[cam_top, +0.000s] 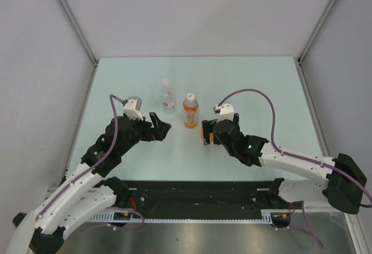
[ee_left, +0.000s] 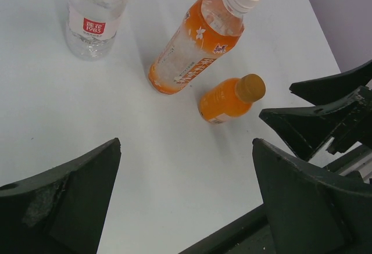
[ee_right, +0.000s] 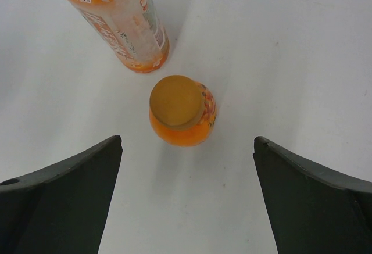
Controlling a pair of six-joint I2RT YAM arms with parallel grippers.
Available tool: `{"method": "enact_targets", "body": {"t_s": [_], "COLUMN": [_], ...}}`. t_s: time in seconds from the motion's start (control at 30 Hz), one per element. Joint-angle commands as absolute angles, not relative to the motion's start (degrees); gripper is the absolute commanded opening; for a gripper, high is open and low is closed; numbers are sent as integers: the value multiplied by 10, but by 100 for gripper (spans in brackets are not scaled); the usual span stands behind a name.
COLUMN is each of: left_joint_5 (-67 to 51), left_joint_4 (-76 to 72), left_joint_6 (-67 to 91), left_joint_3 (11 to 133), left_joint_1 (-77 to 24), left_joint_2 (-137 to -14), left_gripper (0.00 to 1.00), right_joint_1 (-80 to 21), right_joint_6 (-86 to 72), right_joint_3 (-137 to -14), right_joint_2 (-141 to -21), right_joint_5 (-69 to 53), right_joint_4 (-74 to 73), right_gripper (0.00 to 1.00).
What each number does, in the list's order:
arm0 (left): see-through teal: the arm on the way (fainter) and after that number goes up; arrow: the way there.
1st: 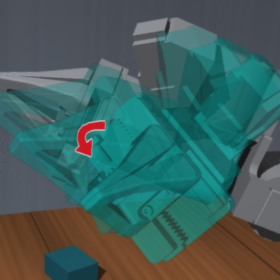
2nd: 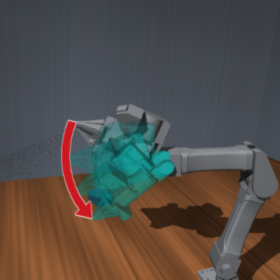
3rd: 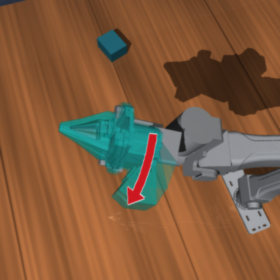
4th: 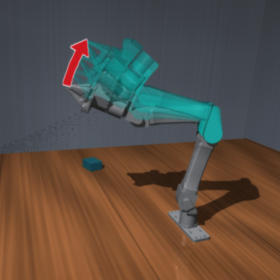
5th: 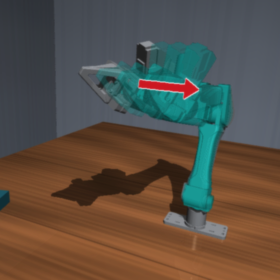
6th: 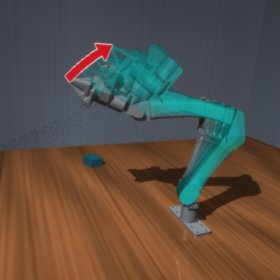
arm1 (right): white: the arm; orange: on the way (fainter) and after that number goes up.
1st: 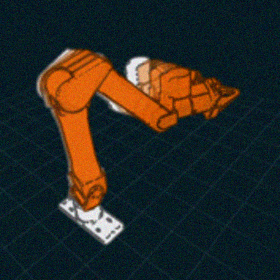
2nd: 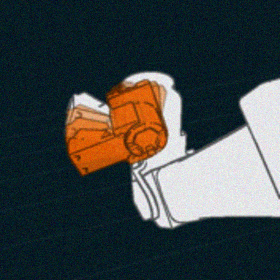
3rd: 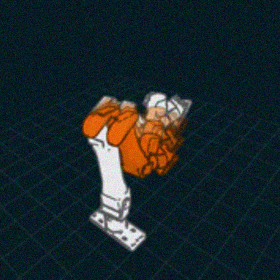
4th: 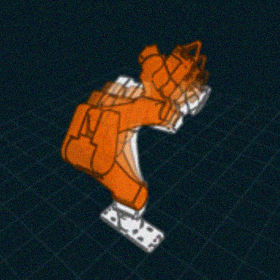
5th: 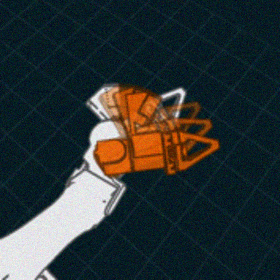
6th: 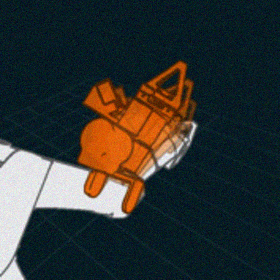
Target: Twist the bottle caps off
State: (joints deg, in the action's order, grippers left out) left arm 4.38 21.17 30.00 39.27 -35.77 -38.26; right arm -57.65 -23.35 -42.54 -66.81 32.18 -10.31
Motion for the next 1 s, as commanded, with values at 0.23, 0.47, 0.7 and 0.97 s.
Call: {"method": "enact_targets", "body": {"t_s": [0.23,0.47,0.7,0.97], "left_joint_5": [46,46,41,39], "left_joint_4": [212,212,209,206], "left_joint_6": [302,303,303,305], "left_joint_3": [388,387,387,385], "left_joint_1": [-359,-359,-359,-359], "left_joint_2": [-371,-372,-380,-386], "left_gripper": [100,100,100,100], "right_joint_1": [-540,-525,-525,-525], "right_joint_6": [-235,-235,-237,-240], "right_joint_3": [-425,-425,-411,-399], "right_joint_2": [-752,-777,-774,-775], "right_joint_5": [334,313,292,275], "right_joint_4": [41,60,62,64], "right_gripper": [96,76,70,55]}}
